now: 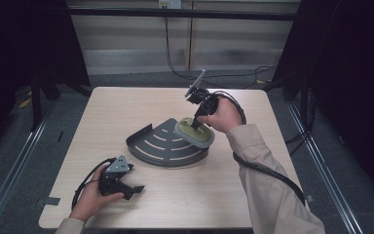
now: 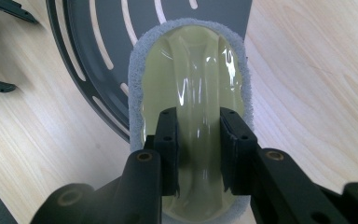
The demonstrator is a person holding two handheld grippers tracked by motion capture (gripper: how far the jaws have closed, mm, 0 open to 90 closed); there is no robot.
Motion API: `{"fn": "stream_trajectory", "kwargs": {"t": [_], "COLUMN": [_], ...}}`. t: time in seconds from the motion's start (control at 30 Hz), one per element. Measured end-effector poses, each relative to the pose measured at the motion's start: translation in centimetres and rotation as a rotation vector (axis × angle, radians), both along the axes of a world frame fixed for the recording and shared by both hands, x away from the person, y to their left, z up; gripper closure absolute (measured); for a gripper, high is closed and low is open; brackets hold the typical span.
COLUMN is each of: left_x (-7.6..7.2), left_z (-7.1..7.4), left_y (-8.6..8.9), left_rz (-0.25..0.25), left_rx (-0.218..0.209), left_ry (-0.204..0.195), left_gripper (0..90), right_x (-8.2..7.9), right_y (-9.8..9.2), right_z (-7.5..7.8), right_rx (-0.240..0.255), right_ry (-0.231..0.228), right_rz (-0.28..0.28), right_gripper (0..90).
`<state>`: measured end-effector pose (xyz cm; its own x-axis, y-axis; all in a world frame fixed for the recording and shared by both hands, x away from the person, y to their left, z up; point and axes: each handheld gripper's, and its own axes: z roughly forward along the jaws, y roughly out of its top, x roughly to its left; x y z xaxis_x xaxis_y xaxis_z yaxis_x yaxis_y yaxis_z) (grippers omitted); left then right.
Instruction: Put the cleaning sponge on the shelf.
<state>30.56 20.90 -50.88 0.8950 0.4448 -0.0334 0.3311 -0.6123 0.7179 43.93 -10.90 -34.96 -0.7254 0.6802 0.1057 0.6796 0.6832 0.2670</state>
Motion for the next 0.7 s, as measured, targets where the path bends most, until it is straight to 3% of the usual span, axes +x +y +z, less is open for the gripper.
{"fn": "stream_trajectory", "kwargs": {"t": [0.7], "left_x": [0.0], "left_z": [0.0], "left_y": [0.0], "left_rz": [0.003], "left_rx": [0.004], "left_ry": [-0.002], "left_gripper": [8.6], "right_x": [0.8], "right_y": [1.2], "right_z": [-0.9], "right_rx": [0.0], "right_ry": [-0.001], "right_rz": [-0.033], "right_gripper": [71.0]}}
